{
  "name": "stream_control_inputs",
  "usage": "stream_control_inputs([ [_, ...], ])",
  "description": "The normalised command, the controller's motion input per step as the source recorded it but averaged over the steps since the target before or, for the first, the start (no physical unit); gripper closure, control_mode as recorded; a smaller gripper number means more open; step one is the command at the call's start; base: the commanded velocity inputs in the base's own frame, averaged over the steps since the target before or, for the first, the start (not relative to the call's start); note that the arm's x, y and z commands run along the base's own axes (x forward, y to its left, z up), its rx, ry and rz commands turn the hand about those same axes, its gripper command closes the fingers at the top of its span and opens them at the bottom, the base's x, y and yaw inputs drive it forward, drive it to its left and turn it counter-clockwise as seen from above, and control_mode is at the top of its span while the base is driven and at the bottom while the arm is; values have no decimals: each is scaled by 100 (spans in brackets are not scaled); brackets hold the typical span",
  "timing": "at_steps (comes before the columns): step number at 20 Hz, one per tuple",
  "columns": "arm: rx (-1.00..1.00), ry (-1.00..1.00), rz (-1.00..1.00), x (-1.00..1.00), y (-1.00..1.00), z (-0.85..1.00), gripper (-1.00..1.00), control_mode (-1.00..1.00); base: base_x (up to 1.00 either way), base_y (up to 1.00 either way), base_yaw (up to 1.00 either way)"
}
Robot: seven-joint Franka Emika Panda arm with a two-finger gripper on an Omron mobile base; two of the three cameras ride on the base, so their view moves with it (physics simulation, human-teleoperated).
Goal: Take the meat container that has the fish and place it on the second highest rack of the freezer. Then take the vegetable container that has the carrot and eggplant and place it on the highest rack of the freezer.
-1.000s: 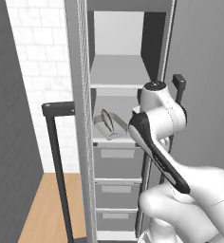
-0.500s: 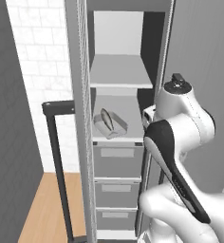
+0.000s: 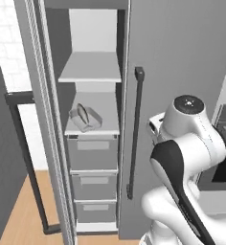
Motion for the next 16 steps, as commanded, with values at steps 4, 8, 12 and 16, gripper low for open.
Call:
stream_control_inputs([
  [4, 0, 0, 0, 0, 0, 0, -100, 100, -5, -100, -42],
  [8, 0, 0, 0, 0, 0, 0, -100, 100, 0, -100, -44],
  [12, 0, 0, 0, 0, 0, 0, -100, 100, 0, -100, -43],
  [16, 0, 0, 0, 0, 0, 0, -100, 100, 6, -100, -38],
])
